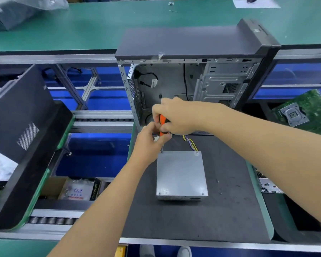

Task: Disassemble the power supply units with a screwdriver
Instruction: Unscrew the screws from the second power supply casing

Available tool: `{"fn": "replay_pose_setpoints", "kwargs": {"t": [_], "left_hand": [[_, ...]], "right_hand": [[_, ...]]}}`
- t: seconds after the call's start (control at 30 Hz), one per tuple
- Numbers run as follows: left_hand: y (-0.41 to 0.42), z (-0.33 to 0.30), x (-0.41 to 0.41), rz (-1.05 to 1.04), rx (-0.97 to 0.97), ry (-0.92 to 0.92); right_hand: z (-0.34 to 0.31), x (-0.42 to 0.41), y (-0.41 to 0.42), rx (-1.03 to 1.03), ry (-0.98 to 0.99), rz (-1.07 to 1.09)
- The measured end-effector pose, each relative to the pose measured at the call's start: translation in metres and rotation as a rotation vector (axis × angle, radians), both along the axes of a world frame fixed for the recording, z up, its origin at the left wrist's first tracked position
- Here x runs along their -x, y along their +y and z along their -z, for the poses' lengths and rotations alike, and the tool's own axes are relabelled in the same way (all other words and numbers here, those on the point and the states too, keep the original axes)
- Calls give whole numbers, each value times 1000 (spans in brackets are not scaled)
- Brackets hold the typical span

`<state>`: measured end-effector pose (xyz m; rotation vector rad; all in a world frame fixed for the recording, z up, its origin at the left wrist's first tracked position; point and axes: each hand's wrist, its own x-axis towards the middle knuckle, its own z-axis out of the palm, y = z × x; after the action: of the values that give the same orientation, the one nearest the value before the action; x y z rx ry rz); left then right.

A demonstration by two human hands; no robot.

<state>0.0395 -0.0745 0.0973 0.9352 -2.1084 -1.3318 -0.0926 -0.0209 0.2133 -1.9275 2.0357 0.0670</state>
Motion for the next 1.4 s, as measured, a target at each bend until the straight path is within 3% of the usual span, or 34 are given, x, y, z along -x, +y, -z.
{"fn": "replay_pose_setpoints", "kwargs": {"t": [0.1, 0.2, 0.4, 0.53, 0.73, 0.9, 1.03, 1.2, 1.4], "left_hand": [[1, 2, 3, -36, 9, 19], [1, 4, 5, -36, -42, 17], [-6, 8, -5, 86, -13, 0], [-7, 9, -4, 9, -11, 32], [-2, 5, 3, -39, -3, 71], [-3, 4, -5, 68, 10, -29], [-4, 3, -2, 30, -15, -23], [1, 0, 6, -43, -23, 7], [0, 7, -1, 21, -21, 19]], "right_hand": [[-3, -5, -3, 75, 66, 140], [-3, -10, -8, 76, 244, 142], [4, -4, -1, 31, 23, 43], [0, -4, -2, -20, -24, 20], [0, -12, -7, 68, 187, 186], [-3, -6, -3, -47, -17, 103], [-6, -7, -2, -99, -37, 99], [-2, -14, -6, 38, 196, 210], [-3, -2, -1, -25, -63, 119]]}}
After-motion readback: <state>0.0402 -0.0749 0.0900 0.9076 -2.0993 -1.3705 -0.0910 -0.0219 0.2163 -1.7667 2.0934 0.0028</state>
